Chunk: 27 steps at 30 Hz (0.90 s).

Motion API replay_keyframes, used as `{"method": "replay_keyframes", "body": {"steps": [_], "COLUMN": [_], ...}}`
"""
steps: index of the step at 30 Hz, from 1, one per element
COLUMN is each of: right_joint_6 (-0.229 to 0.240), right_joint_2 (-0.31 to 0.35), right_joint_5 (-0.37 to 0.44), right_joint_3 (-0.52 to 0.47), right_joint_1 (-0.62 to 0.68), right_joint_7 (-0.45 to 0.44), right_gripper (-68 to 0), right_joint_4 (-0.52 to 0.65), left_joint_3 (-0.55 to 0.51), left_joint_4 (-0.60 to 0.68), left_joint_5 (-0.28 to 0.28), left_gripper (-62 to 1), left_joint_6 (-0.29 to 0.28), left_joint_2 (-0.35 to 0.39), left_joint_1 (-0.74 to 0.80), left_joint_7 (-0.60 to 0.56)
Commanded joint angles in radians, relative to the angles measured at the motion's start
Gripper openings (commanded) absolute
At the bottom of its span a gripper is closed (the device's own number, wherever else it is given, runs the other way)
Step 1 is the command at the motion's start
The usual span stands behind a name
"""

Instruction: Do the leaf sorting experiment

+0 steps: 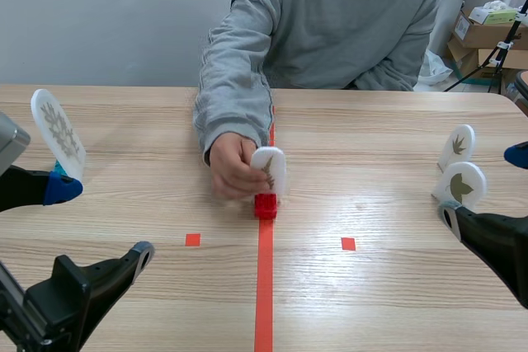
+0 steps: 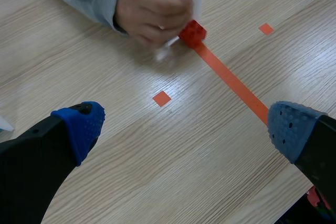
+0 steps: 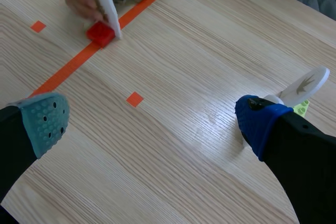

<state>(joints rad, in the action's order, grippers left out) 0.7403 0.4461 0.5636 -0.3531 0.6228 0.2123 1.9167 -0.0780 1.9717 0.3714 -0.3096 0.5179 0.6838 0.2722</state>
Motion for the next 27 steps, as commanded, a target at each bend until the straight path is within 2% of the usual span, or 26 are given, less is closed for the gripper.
{"method": "replay_keyframes", "body": {"steps": [1,14,27], "right_joint_6": [0.005,0.005,0.005], "right_joint_2": [0.005,-0.058,-0.058], "right_joint_5": [0.017,0.017,0.017], "right_joint_3": [-0.004,-0.004,-0.004], "right_joint_1": [0.006,0.012,0.012], "right_joint_7": [0.0,0.018,0.018], "right_gripper": [0.4,0.4,0.4], "right_joint_4": [0.016,0.033,0.033], "left_joint_3": [-0.003,-0.003,-0.003], "left_joint_4": [0.006,0.006,0.006], "left_joint_5": [0.007,0.007,0.007], "left_gripper": [1.4,1.4,1.4], "left_joint_6": [0.0,0.0,0.0], "left_joint_2": [-0.008,-0.007,-0.008], "left_joint_1": [-0.006,-0.006,-0.005], "left_joint_7": [-0.018,-0.018,-0.016]}}
